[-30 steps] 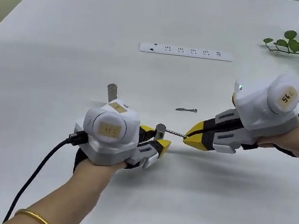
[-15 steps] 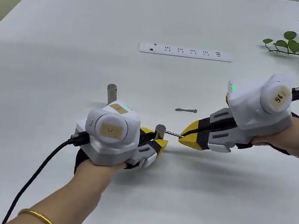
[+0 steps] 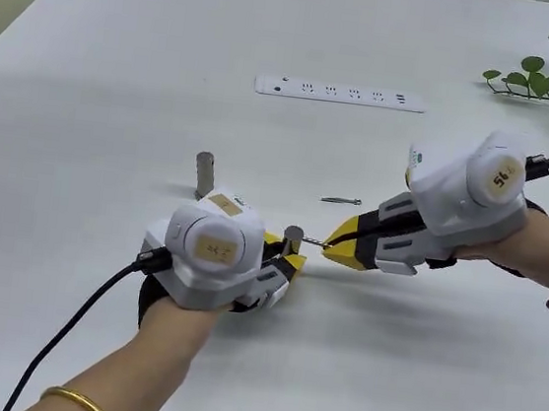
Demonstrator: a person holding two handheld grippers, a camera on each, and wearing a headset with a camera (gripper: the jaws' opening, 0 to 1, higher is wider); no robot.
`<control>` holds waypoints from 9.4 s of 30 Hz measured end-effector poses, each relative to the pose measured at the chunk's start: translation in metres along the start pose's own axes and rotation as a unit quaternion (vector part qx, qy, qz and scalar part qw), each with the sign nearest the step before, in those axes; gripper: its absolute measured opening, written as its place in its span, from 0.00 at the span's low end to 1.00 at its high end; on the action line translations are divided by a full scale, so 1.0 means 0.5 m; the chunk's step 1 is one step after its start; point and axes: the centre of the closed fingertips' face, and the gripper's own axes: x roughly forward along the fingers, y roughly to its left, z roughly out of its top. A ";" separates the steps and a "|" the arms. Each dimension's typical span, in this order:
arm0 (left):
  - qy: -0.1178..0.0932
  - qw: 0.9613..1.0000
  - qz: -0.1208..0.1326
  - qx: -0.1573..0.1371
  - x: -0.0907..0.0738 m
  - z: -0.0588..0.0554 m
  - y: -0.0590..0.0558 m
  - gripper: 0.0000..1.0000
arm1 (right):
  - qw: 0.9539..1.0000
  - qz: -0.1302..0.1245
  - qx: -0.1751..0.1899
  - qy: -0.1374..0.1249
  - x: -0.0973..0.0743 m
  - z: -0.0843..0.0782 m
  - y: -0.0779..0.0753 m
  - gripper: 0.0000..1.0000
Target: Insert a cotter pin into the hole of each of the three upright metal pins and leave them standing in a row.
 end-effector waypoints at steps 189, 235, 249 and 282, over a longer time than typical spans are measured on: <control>-0.026 0.998 0.037 -0.054 -0.196 0.021 0.058 0.87 | 0.999 0.001 0.031 0.031 0.082 0.071 -0.050 0.08; -0.030 0.998 0.044 -0.045 -0.199 0.030 0.060 0.99 | 0.993 -0.030 0.088 -0.079 0.094 0.176 -0.082 0.27; -0.034 0.997 0.049 -0.045 -0.203 0.035 0.068 0.98 | 0.978 -0.077 0.153 -0.121 0.140 0.211 -0.138 0.26; -0.017 0.998 0.051 -0.039 -0.205 0.028 0.074 0.95 | 0.970 -0.110 0.192 -0.105 0.243 0.205 -0.179 0.17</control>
